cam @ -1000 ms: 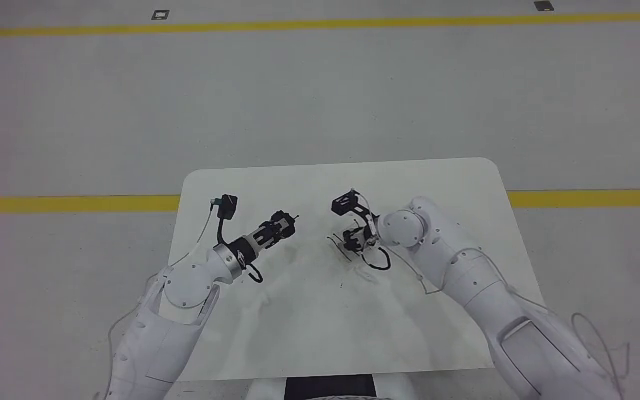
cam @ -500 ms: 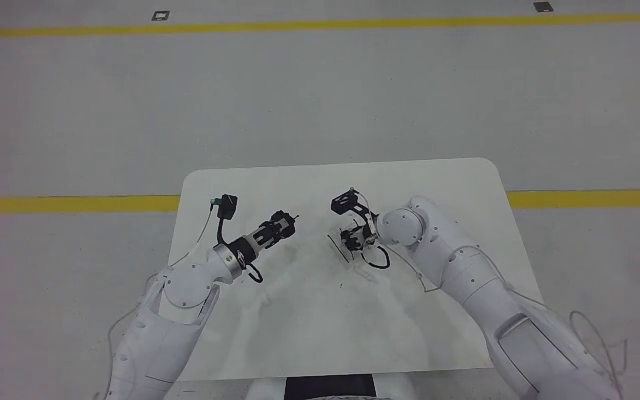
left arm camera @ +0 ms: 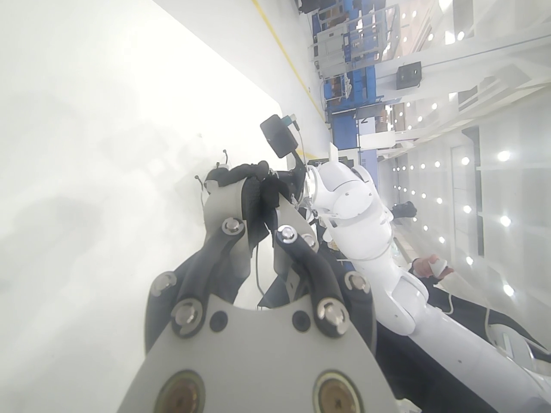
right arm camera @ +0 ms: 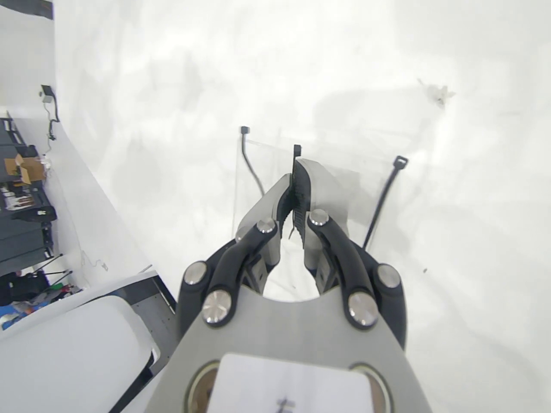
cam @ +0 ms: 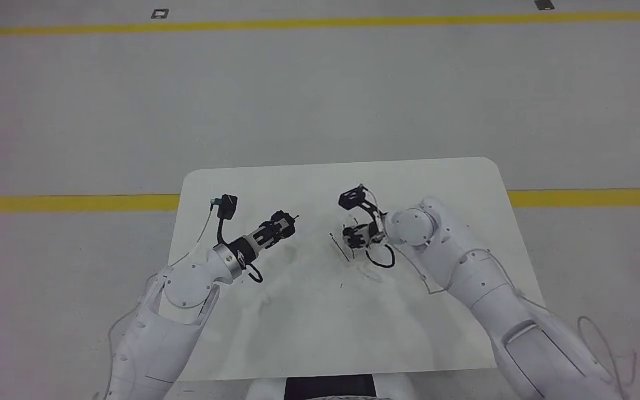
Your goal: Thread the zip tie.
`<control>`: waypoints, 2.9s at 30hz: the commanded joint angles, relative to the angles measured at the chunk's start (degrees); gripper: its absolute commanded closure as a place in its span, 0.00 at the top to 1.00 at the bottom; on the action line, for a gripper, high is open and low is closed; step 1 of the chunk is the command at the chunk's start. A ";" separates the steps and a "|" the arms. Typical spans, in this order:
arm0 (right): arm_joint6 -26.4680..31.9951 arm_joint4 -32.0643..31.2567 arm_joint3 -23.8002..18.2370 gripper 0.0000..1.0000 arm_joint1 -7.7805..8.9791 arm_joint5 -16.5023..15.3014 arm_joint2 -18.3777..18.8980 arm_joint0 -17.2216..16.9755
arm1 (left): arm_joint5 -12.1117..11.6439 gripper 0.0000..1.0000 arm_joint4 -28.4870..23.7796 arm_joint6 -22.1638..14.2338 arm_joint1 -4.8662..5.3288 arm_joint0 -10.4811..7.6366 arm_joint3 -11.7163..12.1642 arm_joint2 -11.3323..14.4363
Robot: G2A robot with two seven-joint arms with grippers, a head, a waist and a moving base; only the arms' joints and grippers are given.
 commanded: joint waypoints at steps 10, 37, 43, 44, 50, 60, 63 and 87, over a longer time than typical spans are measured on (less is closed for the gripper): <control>1.43 9.98 -12.61 0.00 4.84 0.01 11.02 -8.72 | 0.00 0.00 0.00 0.00 0.00 0.00 0.00 0.00; 8.85 39.13 -16.94 0.00 7.88 0.01 21.19 -14.50 | 0.00 0.00 0.00 0.00 0.00 0.00 0.00 0.00; 4.48 36.86 -18.84 0.00 7.99 0.01 21.32 -15.63 | 0.37 0.00 -0.37 -0.06 -0.06 0.18 -0.05 1.01; 3.77 36.55 -19.37 0.00 8.04 0.01 21.43 -15.98 | 0.62 0.00 -0.67 -0.13 -0.07 0.24 -0.05 1.34; -2.28 34.97 -24.05 0.00 8.29 0.01 22.83 -18.47 | 2.17 0.00 -4.80 -2.51 -0.08 0.94 -0.33 3.42; -11.80 28.84 -30.50 0.00 8.28 0.01 21.68 -22.14 | 4.18 0.00 -9.11 -2.63 -0.03 0.40 -0.42 5.14; -14.85 26.35 -30.36 0.00 8.24 0.01 20.88 -22.36 | 4.23 0.00 -8.89 -2.37 -0.01 0.09 -0.36 5.45; -25.56 17.26 -36.42 0.00 8.80 0.01 18.54 -26.76 | -1.30 0.00 5.09 10.85 0.13 3.97 -1.90 10.09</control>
